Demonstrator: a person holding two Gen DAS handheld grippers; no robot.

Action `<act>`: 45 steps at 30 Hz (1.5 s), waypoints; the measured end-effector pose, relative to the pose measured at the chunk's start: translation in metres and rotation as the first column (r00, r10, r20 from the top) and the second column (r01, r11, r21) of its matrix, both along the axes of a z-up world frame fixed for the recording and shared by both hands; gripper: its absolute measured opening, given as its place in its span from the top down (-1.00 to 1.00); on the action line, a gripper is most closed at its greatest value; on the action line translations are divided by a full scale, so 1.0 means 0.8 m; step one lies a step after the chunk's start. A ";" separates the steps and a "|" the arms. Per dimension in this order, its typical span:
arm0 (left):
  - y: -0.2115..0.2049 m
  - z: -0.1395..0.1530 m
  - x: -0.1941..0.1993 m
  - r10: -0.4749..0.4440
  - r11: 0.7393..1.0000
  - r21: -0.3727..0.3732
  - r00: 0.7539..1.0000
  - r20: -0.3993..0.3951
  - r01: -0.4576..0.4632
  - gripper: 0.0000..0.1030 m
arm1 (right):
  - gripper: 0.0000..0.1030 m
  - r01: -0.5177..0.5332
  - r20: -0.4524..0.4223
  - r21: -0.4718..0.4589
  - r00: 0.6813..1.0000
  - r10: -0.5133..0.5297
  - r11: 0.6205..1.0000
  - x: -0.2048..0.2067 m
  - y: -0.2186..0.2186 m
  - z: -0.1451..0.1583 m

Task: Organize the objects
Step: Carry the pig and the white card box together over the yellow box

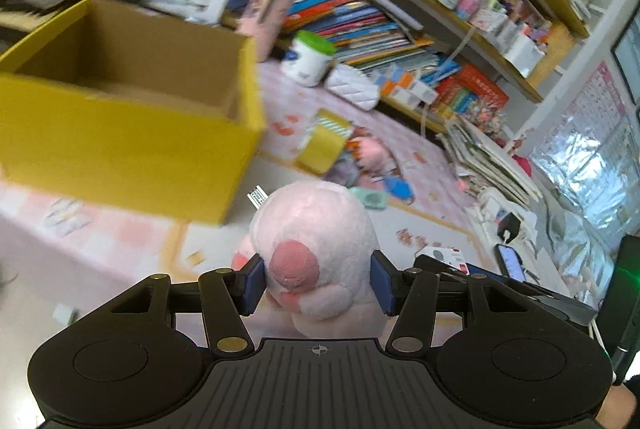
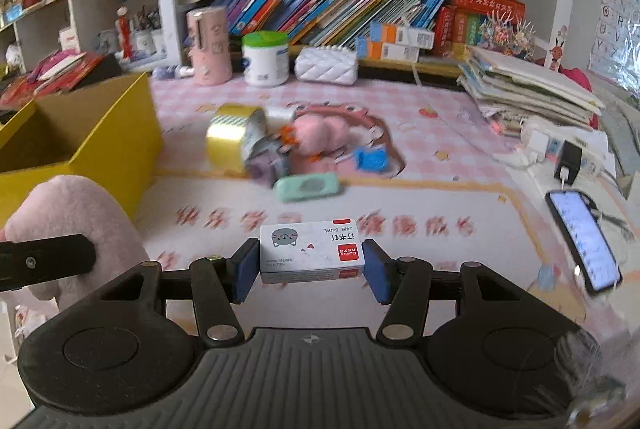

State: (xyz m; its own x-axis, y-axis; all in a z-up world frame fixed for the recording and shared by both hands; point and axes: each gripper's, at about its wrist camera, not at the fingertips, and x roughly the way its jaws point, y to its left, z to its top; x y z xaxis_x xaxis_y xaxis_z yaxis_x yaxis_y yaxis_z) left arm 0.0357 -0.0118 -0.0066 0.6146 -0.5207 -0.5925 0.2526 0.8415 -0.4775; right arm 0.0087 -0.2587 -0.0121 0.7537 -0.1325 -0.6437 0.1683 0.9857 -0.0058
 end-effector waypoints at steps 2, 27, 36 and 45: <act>0.027 -0.004 -0.012 0.020 1.000 0.006 1.000 -0.011 -0.020 -0.02 | -0.01 -0.020 -0.007 0.001 1.000 0.020 1.000 -0.012 0.026 -0.001; 0.214 -0.002 -0.098 0.247 0.969 0.006 0.969 0.005 -0.247 -0.02 | -0.02 -0.323 -0.060 0.069 0.943 0.327 0.944 -0.075 0.245 -0.011; 0.223 0.008 -0.103 0.239 0.971 -0.003 0.970 0.043 -0.239 -0.02 | -0.02 -0.325 -0.035 0.059 0.944 0.327 0.944 -0.080 0.256 -0.002; 0.226 0.019 -0.104 0.253 0.967 -0.024 0.963 0.091 -0.252 -0.02 | -0.02 -0.332 -0.014 0.050 0.943 0.333 0.942 -0.078 0.258 0.004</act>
State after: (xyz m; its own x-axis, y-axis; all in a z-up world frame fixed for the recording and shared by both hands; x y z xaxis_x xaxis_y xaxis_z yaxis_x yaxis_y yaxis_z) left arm -0.0474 0.1689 0.0090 0.7791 -0.3486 -0.5211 0.0765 0.8778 -0.4729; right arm -0.0538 -0.0523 -0.0091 0.7356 0.1534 -0.6598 -0.1685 0.9848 0.0411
